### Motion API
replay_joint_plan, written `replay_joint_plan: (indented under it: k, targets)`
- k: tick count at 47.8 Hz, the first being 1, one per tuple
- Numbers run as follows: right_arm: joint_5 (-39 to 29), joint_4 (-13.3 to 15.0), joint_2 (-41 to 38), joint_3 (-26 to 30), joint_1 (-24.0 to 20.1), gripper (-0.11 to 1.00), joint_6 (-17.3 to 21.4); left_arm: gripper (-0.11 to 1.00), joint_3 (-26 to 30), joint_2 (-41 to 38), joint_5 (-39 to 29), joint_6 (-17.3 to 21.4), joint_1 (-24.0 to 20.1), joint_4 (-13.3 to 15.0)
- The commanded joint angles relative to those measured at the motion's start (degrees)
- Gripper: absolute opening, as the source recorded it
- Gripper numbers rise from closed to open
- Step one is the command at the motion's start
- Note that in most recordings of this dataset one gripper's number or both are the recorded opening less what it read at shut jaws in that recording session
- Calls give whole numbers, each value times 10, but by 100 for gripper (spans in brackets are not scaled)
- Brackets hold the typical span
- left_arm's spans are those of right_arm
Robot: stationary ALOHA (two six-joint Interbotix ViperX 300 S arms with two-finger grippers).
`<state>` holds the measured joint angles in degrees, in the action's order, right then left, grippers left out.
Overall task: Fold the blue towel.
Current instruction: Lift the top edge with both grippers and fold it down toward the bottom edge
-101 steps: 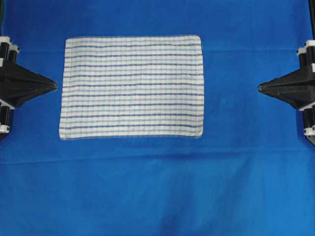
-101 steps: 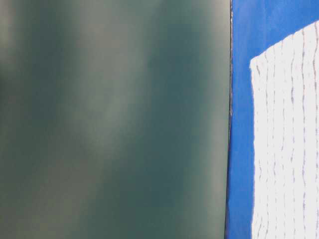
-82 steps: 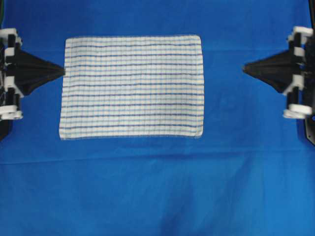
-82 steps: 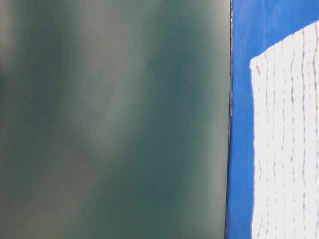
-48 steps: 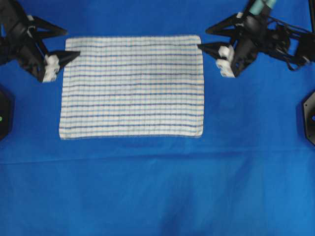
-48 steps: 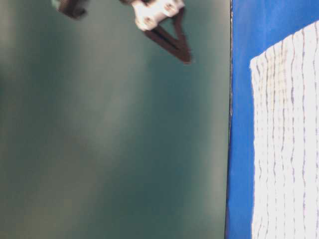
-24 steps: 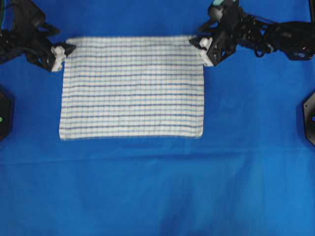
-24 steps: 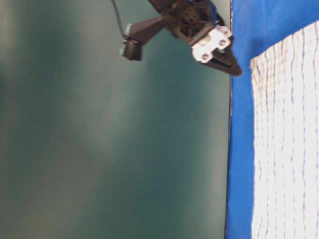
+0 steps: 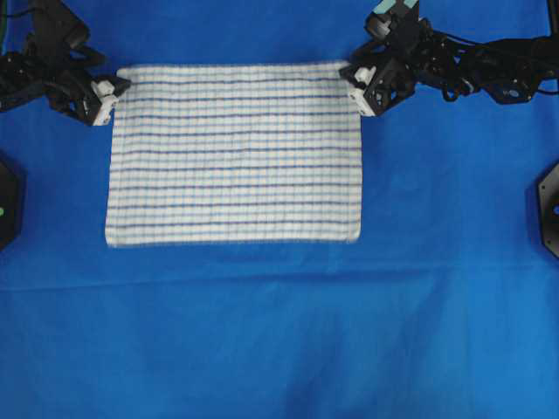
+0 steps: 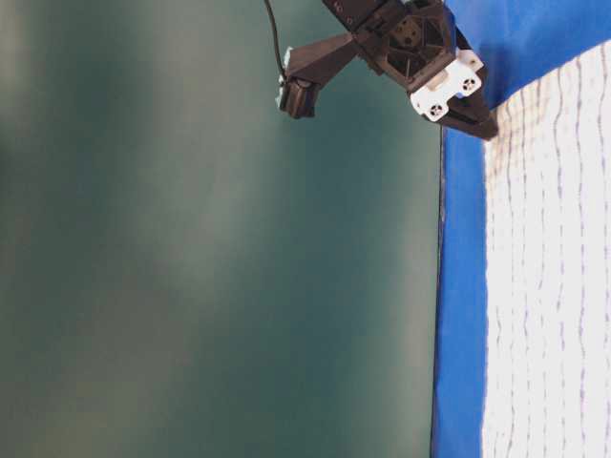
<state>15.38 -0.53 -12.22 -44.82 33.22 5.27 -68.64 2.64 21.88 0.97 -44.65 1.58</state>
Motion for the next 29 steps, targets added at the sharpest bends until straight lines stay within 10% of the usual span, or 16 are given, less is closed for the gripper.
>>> replay_joint_plan:
  k: [1, 7, 11, 29]
  targets:
    - [1, 1, 6, 7, 1, 39, 0, 47, 0, 3, -1, 1, -4, 0]
    - [1, 4, 7, 7, -2, 6, 0, 14, -1, 4, -1, 2, 2, -2]
    - [1, 4, 8, 8, -4, 5, 0, 1, -1, 4, 0, 2, 6, -3]
    - [-7, 4, 55, 5, -4, 5, 0, 1, 3, 47, -8, 6, 34, -2]
